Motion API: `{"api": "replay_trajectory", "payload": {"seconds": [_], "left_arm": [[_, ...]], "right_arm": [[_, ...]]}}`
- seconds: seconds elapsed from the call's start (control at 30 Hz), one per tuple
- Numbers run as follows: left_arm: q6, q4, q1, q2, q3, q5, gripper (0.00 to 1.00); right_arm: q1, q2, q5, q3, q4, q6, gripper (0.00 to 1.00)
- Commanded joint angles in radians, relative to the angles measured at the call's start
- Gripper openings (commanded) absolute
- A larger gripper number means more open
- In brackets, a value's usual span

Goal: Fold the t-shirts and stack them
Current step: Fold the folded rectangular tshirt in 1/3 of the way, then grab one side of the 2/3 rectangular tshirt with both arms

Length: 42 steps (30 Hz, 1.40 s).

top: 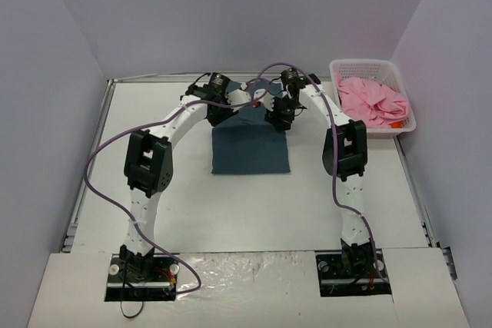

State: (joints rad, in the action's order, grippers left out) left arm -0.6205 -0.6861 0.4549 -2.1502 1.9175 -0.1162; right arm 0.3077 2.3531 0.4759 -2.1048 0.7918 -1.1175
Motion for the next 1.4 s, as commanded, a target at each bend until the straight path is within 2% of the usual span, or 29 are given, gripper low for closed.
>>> {"api": "replay_trajectory", "payload": {"seconds": [0.0,0.17,0.27,0.37,0.4,0.47,0.5,0.53,0.63,0.83,0.97,1.2,1.37], "left_arm": [[-0.044,0.075,0.027,0.085,0.031,0.059,0.28],[-0.035,0.102,0.027,0.200,0.009,0.105,0.29],[-0.022,0.083,0.031,0.313,-0.070,0.075,0.30],[-0.033,0.102,0.057,0.453,-0.250,0.059,0.30],[-0.028,0.109,0.065,0.487,-0.350,0.058,0.30],[-0.015,0.149,0.106,0.600,-0.461,0.064,0.30],[-0.015,0.166,0.123,0.637,-0.519,0.067,0.30],[-0.016,0.206,0.166,0.703,-0.634,0.076,0.30],[-0.019,0.226,0.218,0.762,-0.782,0.105,0.30],[-0.019,0.324,0.266,0.771,-0.946,0.135,0.29],[-0.022,0.381,0.268,0.753,-0.991,0.118,0.30],[-0.044,0.447,0.272,0.682,-1.011,0.106,0.30],[-0.053,0.450,0.272,0.635,-0.991,0.079,0.30]], "right_arm": [[-0.028,0.012,-0.023,-0.093,-0.029,0.142,0.47],[-0.028,-0.032,-0.060,-0.150,-0.060,0.202,0.48],[-0.028,-0.110,-0.060,-0.086,-0.077,0.254,0.49],[-0.028,-0.233,-0.036,0.061,-0.082,0.284,0.49],[-0.028,-0.300,-0.027,0.106,-0.080,0.292,0.49],[-0.028,-0.372,-0.001,0.204,-0.082,0.306,0.48],[-0.028,-0.443,0.009,0.303,-0.082,0.306,0.48],[-0.028,-0.474,0.018,0.349,-0.082,0.306,0.48],[-0.028,-0.587,0.052,0.512,-0.080,0.320,0.48],[-0.030,-0.684,0.099,0.699,-0.089,0.396,0.49],[-0.047,-0.696,0.112,0.769,-0.100,0.403,0.49],[-0.120,-0.658,0.133,0.753,-0.101,0.401,0.49],[-0.124,-0.623,0.115,0.733,-0.100,0.410,0.49]]}}
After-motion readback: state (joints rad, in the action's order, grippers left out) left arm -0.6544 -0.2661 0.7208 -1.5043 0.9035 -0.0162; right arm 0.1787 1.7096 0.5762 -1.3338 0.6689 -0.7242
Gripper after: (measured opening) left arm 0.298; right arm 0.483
